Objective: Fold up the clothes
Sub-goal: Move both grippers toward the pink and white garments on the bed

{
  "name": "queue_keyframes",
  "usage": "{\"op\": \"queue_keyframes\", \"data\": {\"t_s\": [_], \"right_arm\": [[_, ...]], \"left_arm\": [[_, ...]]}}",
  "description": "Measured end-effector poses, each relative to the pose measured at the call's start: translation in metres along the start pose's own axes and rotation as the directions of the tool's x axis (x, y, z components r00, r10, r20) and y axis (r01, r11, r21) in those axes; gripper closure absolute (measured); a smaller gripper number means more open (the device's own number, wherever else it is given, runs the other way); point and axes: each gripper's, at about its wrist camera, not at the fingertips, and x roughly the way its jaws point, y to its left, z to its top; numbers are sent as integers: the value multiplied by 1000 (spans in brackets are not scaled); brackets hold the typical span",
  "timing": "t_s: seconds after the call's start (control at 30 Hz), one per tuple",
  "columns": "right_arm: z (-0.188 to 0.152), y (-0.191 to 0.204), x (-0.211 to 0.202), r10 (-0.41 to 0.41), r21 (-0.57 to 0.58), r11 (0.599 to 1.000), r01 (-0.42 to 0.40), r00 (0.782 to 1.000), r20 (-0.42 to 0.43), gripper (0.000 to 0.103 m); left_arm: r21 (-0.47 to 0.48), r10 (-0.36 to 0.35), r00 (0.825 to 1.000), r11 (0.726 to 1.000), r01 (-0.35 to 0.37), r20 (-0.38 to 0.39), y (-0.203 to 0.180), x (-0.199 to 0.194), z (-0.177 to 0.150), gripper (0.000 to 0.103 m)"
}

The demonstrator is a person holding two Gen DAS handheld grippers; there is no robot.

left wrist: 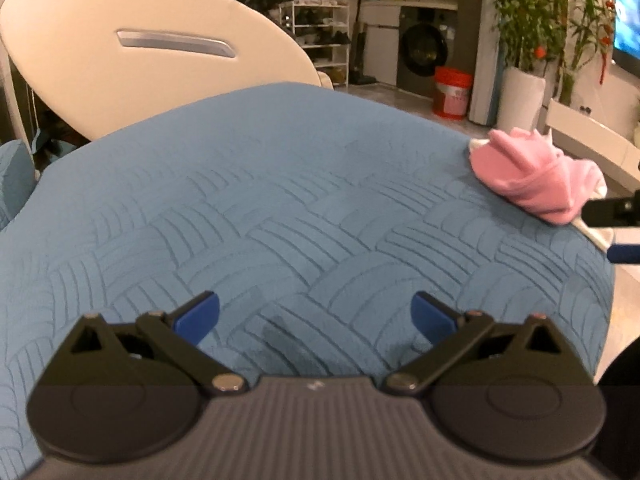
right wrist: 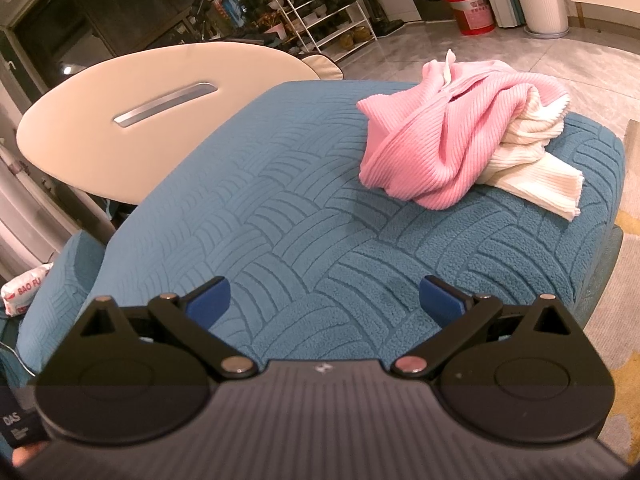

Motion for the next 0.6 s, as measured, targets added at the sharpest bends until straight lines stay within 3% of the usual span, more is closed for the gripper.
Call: {"op": "queue_keyframes", "data": {"t_s": [0.23, 0.3, 0.33, 0.47, 0.53, 0.6], "right_arm": [[0, 1, 0, -1, -6, 1000, 1, 1000, 1, 0], [-1, 3, 0, 4, -9, 1000, -3, 1000, 4, 0], [-1, 3, 0, 5, -10, 1000, -5, 1000, 7, 0], [-1, 3, -1, 23, 2, 1000, -23, 999, 26, 0], [-1, 2, -2, 39, 13, 999, -39, 999, 38, 0], [0, 0, -3, 60, 22, 998, -61, 997, 52, 0]], "left_arm": [[2, -13, 1000, 1000, 13, 16, -12, -14, -8, 1], [-11, -59, 998, 998, 59, 19, -9, -20, -10, 17], [-28, -88, 996, 996, 88, 17, -7, -22, -11, 20], [-169, -228, 974, 960, 224, -5, 4, -19, -19, 16], [-231, -242, 970, 946, 228, -35, 7, -15, -28, 16], [-224, -212, 976, 954, 198, -41, 2, -14, -32, 16]]}}
